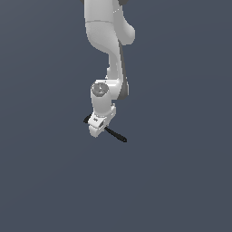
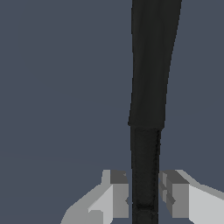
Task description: Pick up the object and move it to a goal position.
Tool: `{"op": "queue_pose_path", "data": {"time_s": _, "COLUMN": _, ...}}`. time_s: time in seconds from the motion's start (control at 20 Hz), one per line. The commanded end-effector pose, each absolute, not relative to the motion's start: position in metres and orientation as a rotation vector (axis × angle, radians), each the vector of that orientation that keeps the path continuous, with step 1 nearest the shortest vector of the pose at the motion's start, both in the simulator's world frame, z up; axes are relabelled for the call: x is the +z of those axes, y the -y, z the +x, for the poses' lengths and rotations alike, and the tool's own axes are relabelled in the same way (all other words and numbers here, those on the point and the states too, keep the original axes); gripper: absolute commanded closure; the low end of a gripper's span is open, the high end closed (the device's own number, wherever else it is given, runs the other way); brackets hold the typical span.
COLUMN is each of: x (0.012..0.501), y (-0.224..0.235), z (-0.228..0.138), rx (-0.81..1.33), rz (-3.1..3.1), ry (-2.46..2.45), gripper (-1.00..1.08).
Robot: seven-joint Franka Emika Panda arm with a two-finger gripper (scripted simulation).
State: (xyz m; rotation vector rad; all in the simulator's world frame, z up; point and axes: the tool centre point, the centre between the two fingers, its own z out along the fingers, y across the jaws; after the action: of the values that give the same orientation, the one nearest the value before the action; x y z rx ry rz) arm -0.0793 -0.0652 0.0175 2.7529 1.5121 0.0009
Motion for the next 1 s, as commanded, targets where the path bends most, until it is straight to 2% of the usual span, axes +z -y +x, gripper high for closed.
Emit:
{"op": "queue_pose_path", "data": {"time_s": 0.0, "x": 0.017, "y": 0.065, "z": -0.08, "rx": 0.0, "rz": 2.753, "ry": -1.513, "gripper": 1.08}}
{"op": "queue_pose_path", "data": {"time_s": 0.5, "x": 0.024, "y": 0.065, "z": -0.077, "rx": 0.001, "rz": 2.753, "ry": -1.512, "gripper": 1.08}}
{"op": "queue_pose_path", "data": {"time_s": 0.95, "x": 0.069, "y": 0.063, "z": -0.061, "rx": 0.001, "rz": 2.752, "ry": -1.513, "gripper": 1.08}}
